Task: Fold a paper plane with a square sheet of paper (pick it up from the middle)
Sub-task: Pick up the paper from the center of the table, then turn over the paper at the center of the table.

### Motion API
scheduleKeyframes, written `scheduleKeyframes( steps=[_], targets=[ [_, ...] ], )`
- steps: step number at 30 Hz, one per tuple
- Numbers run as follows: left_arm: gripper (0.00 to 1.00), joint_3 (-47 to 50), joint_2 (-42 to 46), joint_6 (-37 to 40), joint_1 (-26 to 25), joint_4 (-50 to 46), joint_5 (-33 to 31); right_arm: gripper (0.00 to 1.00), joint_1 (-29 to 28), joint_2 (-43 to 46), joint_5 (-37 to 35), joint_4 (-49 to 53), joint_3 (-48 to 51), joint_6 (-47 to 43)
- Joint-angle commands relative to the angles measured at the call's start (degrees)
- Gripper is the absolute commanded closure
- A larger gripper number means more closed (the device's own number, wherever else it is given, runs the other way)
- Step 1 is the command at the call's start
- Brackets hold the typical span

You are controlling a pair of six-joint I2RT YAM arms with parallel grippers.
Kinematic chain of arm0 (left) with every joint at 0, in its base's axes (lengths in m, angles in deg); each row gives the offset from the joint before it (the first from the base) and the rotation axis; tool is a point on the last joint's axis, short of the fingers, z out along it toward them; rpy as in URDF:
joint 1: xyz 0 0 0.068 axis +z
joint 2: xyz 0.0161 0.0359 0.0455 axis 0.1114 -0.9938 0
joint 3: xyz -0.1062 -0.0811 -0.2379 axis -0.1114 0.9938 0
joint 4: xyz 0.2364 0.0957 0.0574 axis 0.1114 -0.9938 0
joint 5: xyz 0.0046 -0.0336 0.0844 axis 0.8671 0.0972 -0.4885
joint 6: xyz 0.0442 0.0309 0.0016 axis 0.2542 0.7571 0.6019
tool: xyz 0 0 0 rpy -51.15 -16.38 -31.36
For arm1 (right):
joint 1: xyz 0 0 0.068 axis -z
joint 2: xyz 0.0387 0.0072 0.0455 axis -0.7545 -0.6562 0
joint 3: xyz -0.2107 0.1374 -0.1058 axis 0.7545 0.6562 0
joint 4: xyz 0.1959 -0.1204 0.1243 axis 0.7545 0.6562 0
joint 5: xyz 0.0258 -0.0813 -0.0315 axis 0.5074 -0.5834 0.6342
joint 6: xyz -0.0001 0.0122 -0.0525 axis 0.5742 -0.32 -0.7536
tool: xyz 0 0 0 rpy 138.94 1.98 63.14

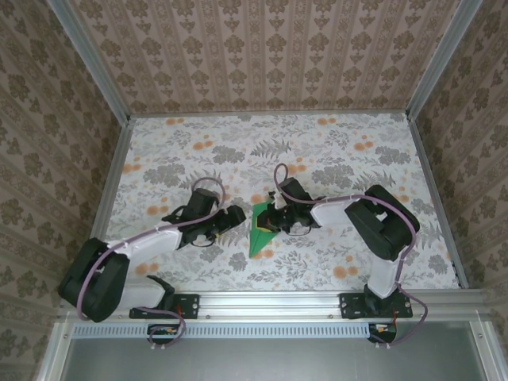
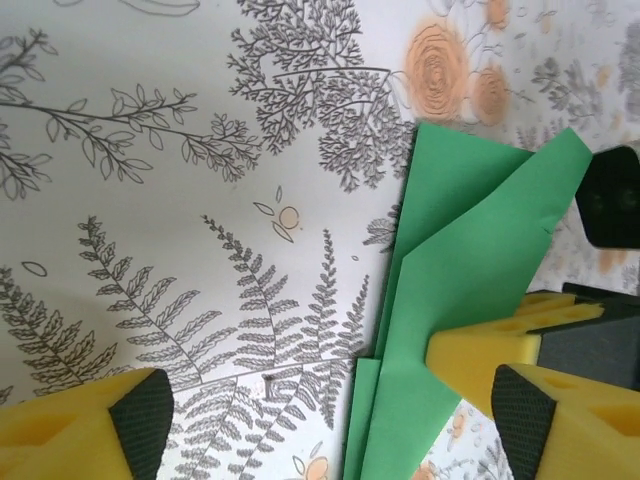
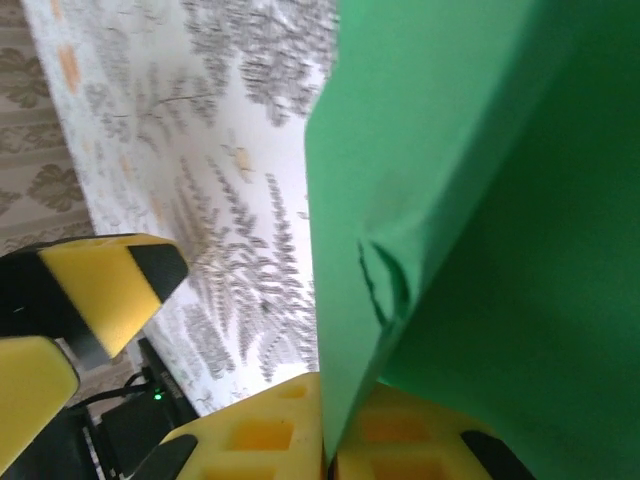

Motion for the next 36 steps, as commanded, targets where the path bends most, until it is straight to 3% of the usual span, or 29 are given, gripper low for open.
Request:
scheduleKeyframes(
  steps=[1, 7, 14, 20, 25, 28, 32, 36],
  targets=[
    [0.02, 1.7, 3.5, 1.1, 1.6, 3.3, 7.3, 0.91, 2.1, 4.5, 5.2, -7.3, -0.5, 0.7],
    [0.0, 3.6, 6.7, -2.6, 2.8, 13.0, 15.3, 0.91, 4.9, 5.8, 12.7, -14.1, -3.4, 5.5],
    [0.08, 5.1, 5.5, -9.7, 2.9, 26.1, 19.5, 0.91, 5.3, 5.2, 15.7, -20.2, -5.1, 11.2],
    [0.29, 6.5, 1.5, -14.2, 3.3, 37.6, 21.7, 0.9, 5.4, 3.8, 17.7, -26.7, -4.8, 17.0],
    [0.56, 8.2, -1.5, -17.5, 4.0, 46.4, 21.4, 0.9, 6.0, 3.9, 17.8, -26.2, -4.3, 17.2],
    [0.65, 8.7, -1.7, -17.6, 4.2, 47.8, 21.2, 0.9, 6.7, 3.9, 17.7, -25.5, -3.7, 17.0],
    [0.65, 8.8, -1.3, -17.1, 4.3, 48.5, 21.4, 0.89, 7.3, 3.6, 17.5, -23.6, -3.7, 16.2],
    [0.59, 8.9, -0.8, -15.9, 4.2, 48.5, 21.9, 0.89, 7.6, 3.3, 17.6, -21.6, -4.4, 15.2]
  ],
)
